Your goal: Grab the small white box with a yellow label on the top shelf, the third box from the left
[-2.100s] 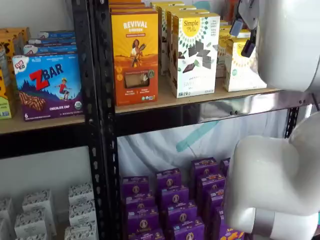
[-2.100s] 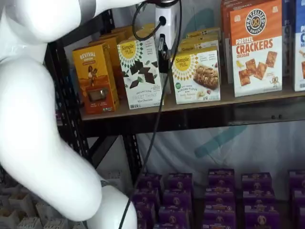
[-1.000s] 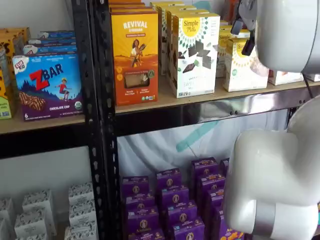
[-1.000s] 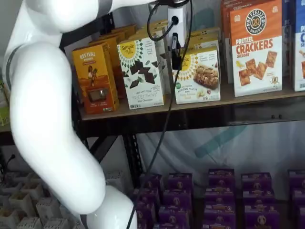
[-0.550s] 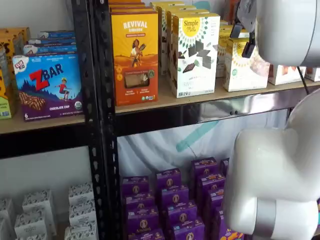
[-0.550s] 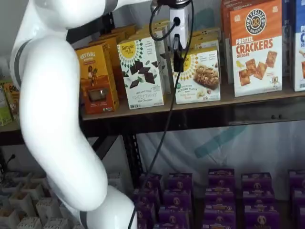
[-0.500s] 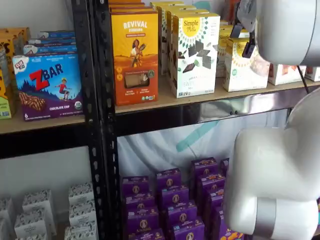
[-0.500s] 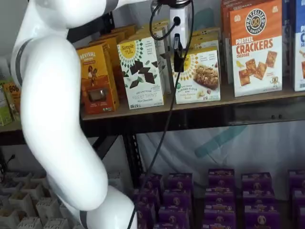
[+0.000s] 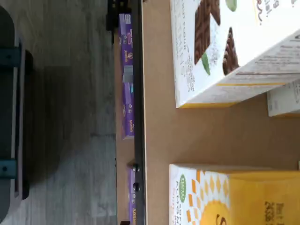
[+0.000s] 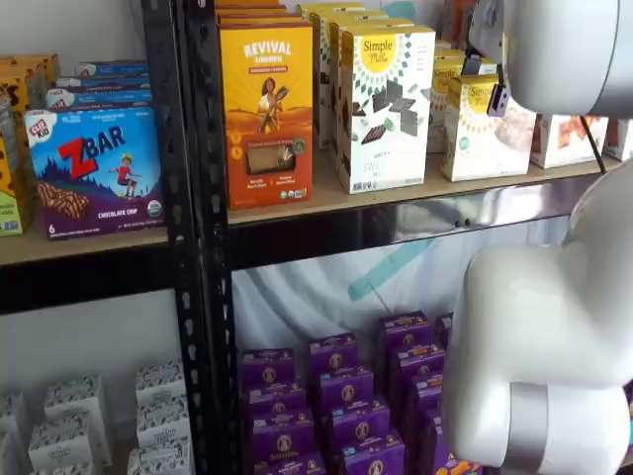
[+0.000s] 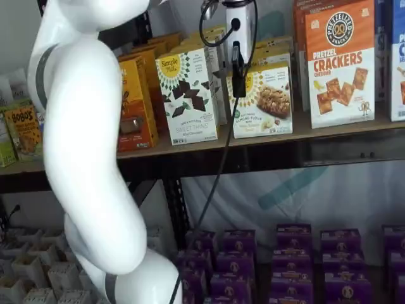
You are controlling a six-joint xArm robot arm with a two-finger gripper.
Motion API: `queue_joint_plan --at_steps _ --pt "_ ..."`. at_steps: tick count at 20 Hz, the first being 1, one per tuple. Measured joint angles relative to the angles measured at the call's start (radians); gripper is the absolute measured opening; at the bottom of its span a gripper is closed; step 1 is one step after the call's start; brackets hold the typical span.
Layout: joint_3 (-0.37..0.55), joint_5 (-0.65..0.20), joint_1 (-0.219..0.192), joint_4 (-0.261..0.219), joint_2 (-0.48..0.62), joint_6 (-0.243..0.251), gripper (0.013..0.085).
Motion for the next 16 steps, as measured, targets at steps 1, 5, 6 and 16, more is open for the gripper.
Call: queue_joint_plan --at_steps 1,5,6,16 --pt "-0.007 0.010 0.004 -0.009 0.005 0.004 0.0850" --pt "-0.035 0.049 0.020 -0.044 0.024 0.016 0.0850" --pt "-0.036 0.051 0.022 -0.046 0.025 0.018 0.0850" --pt "-0.001 0.004 0.024 -0.021 0.001 0.021 0.0850"
